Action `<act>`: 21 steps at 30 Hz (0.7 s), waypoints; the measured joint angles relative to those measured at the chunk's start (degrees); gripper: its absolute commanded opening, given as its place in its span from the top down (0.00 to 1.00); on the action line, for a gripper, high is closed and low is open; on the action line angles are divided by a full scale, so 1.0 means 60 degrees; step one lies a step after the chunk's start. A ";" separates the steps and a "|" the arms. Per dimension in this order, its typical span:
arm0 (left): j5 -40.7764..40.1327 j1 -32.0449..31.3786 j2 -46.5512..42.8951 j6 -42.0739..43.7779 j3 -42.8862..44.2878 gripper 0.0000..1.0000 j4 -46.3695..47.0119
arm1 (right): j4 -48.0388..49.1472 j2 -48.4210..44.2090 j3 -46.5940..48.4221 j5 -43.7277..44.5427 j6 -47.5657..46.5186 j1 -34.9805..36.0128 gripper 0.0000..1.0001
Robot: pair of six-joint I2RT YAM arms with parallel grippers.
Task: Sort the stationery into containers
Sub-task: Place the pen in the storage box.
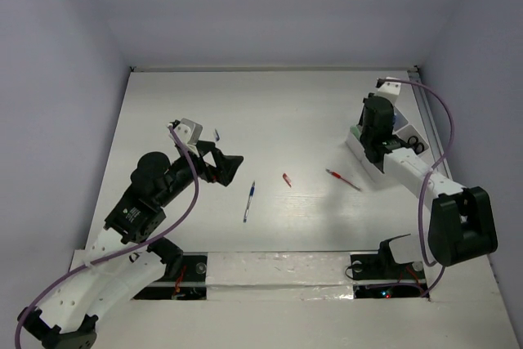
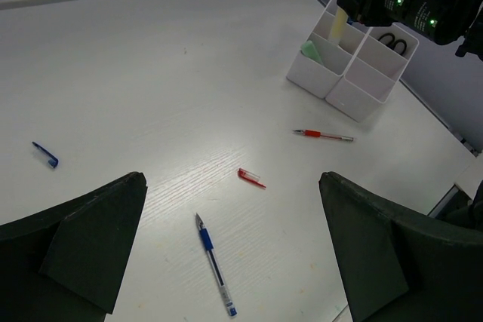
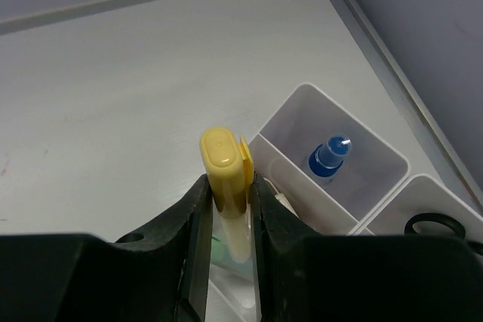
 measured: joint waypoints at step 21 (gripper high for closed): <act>-0.0219 0.0000 0.0033 0.0033 0.0000 0.01 -0.0036 | -0.0812 0.0670 -0.0310 -0.0120 -0.0033 0.0000 0.43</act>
